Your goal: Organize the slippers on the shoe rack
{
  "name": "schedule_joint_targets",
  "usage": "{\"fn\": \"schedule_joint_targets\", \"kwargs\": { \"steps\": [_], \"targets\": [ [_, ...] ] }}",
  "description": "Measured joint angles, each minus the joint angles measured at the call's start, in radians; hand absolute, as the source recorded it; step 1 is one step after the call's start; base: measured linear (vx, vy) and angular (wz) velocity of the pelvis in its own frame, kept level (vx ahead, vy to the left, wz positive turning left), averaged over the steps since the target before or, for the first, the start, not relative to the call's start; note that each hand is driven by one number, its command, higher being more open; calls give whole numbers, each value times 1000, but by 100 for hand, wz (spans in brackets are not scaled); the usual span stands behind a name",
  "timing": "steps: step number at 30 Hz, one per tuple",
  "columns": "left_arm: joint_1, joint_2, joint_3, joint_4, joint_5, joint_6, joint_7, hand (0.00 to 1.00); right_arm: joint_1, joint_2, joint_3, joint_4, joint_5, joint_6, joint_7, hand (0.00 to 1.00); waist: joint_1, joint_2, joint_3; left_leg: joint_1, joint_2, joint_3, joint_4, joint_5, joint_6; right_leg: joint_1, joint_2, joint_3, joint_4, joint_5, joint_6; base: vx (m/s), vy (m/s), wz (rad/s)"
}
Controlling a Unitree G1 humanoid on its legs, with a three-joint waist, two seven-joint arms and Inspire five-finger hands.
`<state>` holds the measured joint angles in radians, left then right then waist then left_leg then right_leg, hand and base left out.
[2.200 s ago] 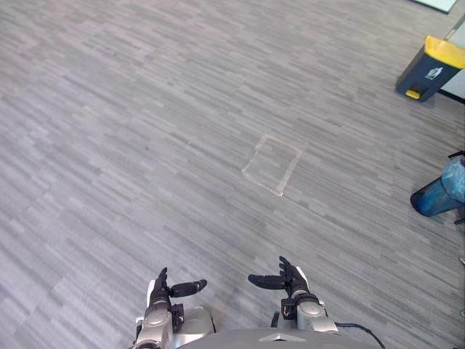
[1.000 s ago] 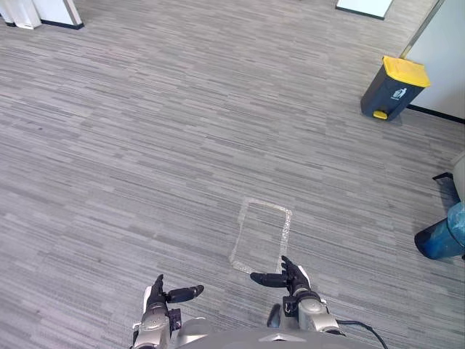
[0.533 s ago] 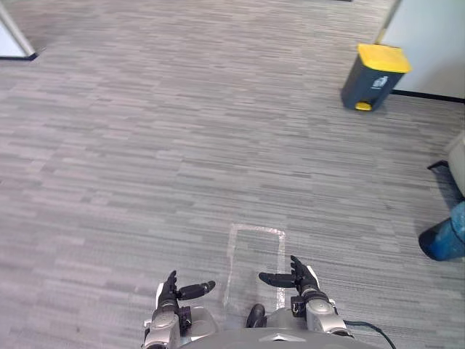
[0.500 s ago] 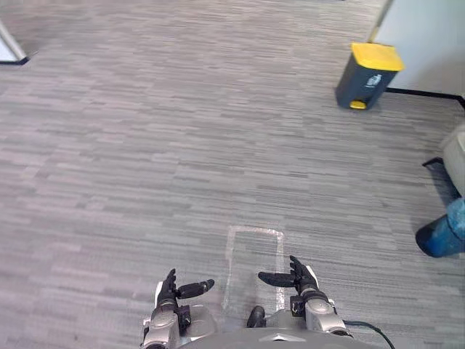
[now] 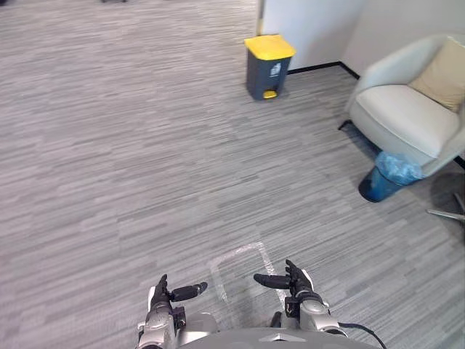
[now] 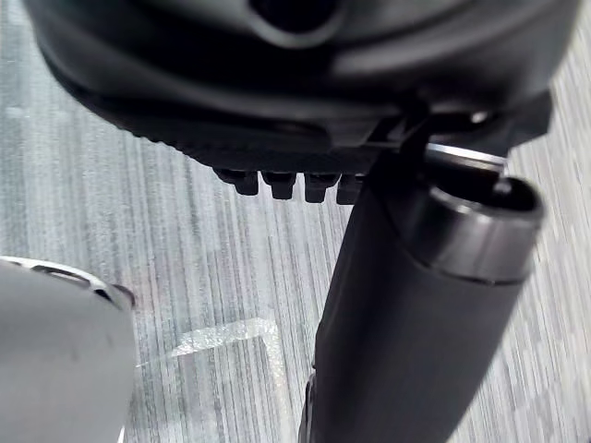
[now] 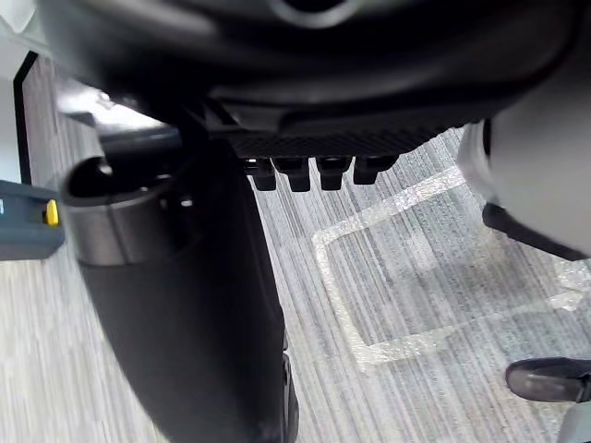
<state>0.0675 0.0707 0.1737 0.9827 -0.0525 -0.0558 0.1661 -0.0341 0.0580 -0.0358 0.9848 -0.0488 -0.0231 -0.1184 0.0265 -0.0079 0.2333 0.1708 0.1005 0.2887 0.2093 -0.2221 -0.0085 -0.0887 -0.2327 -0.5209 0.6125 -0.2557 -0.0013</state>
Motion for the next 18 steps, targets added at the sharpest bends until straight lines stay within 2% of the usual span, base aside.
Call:
{"fn": "schedule_joint_targets", "kwargs": {
  "steps": [1, 2, 3, 4, 5, 7, 8, 10, 12, 13, 15, 16, 17, 18],
  "targets": [
    [-1, 4, 1, 4, -6, 2, 1, 100, -18, 0, 0, 9, -1, 1, 0, 100, 0, 2, 1, 5, 13, 36, -12, 0, 0, -33, 6, -50, -44, 5, 2, 228, -85, -98],
    [-2, 13, 1, 10, -6, 3, -2, 100, -30, -2, 1, 13, -11, 3, 0, 100, 6, -2, 3, 17, 17, 88, -17, -3, -5, -57, 6, -126, -145, 43, -3, 210, -99, -94],
    [-2, 15, 1, 12, -6, 3, -2, 100, -30, -4, 2, 13, -11, 4, 0, 100, 8, -4, 4, 23, 14, 97, -17, -6, -11, -58, 6, -144, -180, 74, -14, 229, -118, -97],
    [-4, 24, 2, 21, -5, 3, -4, 100, -24, -9, 10, 12, -10, 3, -1, 100, 12, -22, 0, 42, -1, 118, -17, -19, -33, -59, 7, -165, -245, 181, -85, 208, -88, -83],
    [-11, 19, 0, 43, 1, 4, -7, 100, -29, -30, 20, 12, -17, -4, 1, 100, 8, 21, 8, 62, 23, 119, -22, -31, -50, -45, 46, -148, -249, 175, -86, 188, -86, -83],
    [-12, -4, -3, 45, 8, 2, -13, 100, -33, -49, 17, 11, -22, -4, -1, 100, -8, 50, 5, 62, 41, 115, -22, -29, -52, -47, 83, -131, -275, 169, -86, 210, -129, -49],
    [-20, -20, -6, 45, 9, 2, -18, 100, -33, -61, 15, 11, -22, -3, -1, 100, -10, 59, 3, 58, 52, 113, -8, -21, -64, -47, 100, -124, -285, 157, -85, 210, -141, -25],
    [-31, -24, -31, 42, 13, 3, -30, 100, -27, -68, 6, 13, -22, 2, -1, 100, -11, 51, 4, 30, 82, 108, 94, -20, -71, -27, 118, -122, -307, 145, -83, 223, -176, -9],
    [-39, -32, -30, 37, 24, 3, -35, 100, -15, -73, 7, 12, -21, 2, -3, 100, -9, 48, 5, -71, 169, 92, 385, -20, -72, 37, 168, -102, -372, 145, -84, 203, -139, -36],
    [-38, -39, -31, 22, 24, 3, -34, 100, -9, -76, 8, 17, -17, 3, -4, 100, 4, 59, 2, -124, 192, 35, 532, -52, -86, 67, 206, -61, -396, 143, -88, 183, -36, -88],
    [-39, -38, -33, 11, 28, 0, -35, 100, -12, -82, 4, 30, -7, 3, -16, 100, 12, 61, 6, -180, 163, -33, 554, -111, -77, 97, 228, 7, -408, 137, -96, 180, 90, -114],
    [-38, -38, -32, 2, 27, 1, -34, 100, -12, -82, -10, 33, 4, 5, -21, 100, 12, 54, 10, -201, 129, -64, 497, -128, -74, 108, 228, 47, -410, 137, -96, 183, 159, -136],
    [-38, -37, -32, -5, 27, -1, -33, 100, -10, -84, -29, 32, 11, 6, -27, 100, 16, 48, 14, -231, 80, -135, 404, -131, -71, 110, 228, 101, -409, 139, -92, 129, 145, -112],
    [-38, -37, -32, -9, 27, -1, -33, 100, -9, -84, -32, 33, 11, 6, -30, 100, 18, 48, 14, -238, 64, -165, 373, -131, -71, 109, 228, 119, -408, 140, -90, 95, 173, -132]
  ]
}}
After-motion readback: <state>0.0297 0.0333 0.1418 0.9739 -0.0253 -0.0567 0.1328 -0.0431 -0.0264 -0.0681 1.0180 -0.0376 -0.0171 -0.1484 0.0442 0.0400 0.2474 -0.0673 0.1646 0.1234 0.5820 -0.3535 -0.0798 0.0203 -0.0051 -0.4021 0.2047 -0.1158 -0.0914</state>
